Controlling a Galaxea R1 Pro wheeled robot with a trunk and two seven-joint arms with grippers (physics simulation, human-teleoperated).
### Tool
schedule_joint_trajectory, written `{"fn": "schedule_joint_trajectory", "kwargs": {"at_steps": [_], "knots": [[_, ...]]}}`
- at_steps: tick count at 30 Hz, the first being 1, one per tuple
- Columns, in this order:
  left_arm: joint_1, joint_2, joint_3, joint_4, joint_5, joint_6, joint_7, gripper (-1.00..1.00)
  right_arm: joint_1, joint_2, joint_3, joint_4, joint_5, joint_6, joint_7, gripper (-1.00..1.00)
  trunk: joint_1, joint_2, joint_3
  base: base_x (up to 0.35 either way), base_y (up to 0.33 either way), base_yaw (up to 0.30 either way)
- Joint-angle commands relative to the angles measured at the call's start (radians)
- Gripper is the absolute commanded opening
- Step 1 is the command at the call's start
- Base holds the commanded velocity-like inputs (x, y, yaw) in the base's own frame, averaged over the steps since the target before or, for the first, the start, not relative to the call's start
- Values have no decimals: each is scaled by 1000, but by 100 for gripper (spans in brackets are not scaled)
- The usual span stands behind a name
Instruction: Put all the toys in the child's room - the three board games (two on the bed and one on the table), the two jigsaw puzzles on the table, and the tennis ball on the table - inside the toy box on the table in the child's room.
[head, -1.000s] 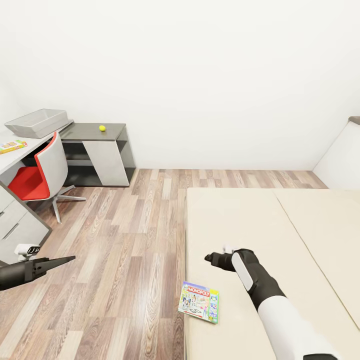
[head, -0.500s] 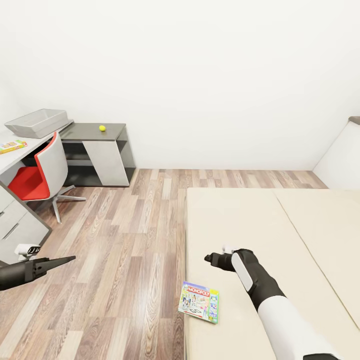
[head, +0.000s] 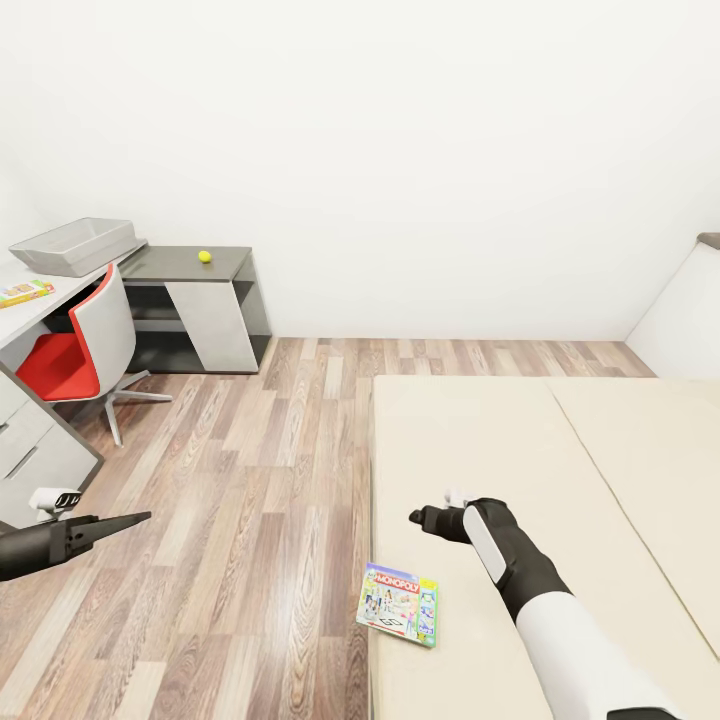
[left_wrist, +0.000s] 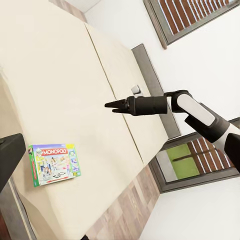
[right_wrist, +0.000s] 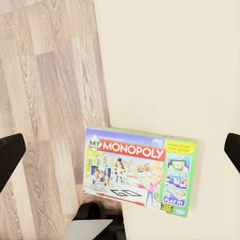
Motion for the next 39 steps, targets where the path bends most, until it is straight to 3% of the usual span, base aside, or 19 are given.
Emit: {"fn": "schedule_joint_trajectory", "kwargs": {"at_steps": [1, 39], "knots": [[-1, 1, 0, 0, 0, 11, -4, 100, 0, 0, 2, -1, -8, 4, -7, 100, 1, -2, -2, 0, 0, 0], [-1, 2, 0, 0, 0, 11, -4, 100, 8, -2, 3, -2, -9, 4, -17, 100, 1, -2, -2, 0, 0, 0]]}}
